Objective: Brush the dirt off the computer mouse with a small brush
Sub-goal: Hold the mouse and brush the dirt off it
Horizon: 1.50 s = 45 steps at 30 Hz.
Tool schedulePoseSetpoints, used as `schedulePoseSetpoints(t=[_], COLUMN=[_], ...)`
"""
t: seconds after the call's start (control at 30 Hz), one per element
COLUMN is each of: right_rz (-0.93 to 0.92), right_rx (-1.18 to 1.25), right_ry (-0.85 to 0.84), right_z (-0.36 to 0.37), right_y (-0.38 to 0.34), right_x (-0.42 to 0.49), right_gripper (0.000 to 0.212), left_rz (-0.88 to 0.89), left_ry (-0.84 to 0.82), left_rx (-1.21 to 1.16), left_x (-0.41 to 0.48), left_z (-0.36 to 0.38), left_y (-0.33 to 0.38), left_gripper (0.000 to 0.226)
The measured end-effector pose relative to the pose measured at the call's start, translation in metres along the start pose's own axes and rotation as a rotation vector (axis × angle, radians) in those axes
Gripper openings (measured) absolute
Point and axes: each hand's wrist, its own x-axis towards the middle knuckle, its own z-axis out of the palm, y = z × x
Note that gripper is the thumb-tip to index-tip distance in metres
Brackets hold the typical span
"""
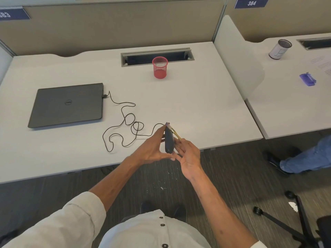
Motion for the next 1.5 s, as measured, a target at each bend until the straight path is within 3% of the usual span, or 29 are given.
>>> schedulePoseSetpoints(t=[0.27,0.4,0.57,0.67,0.83,1.2,1.5], right_rz=[0.0,-0.088,-0.506,-0.769,-1.025,-1.095,-1.165], right_rx=[-0.088,-0.133,-0.496,-0.796,-1.225,-1.409,-1.318], right_ry=[0.018,0.078,0.231,0.189,0.12,0.17,0.123], right_z=[-0.005,-0.009,-0.024,-0.041,-0.046,-0.038,-0.028], right_y=[-0.006,-0.013,-0.032,-0.042,-0.052,-0.049,-0.052], right_x=[0.002,0.001,-0.02,-0.038,-0.055,-0.056,-0.062], right_gripper=[0.024,0.024,0.01,0.009,0.012,0.011,0.008], left_rz=[0.048,0.082,0.054,0.028,0.013,0.015,0.029], left_ry=[0.115,0.168,0.176,0.17,0.152,0.174,0.189], left_rx=[0.242,0.303,0.328,0.312,0.309,0.343,0.34], left_x=[0.001,0.004,0.006,0.005,0.005,0.009,0.007], left_z=[0.004,0.004,0.004,0.006,0.011,0.013,0.012], left_y=[0.003,0.004,0.004,0.003,0.003,0.008,0.014], left_gripper=[0.134,0.129,0.129,0.129,0.127,0.126,0.125])
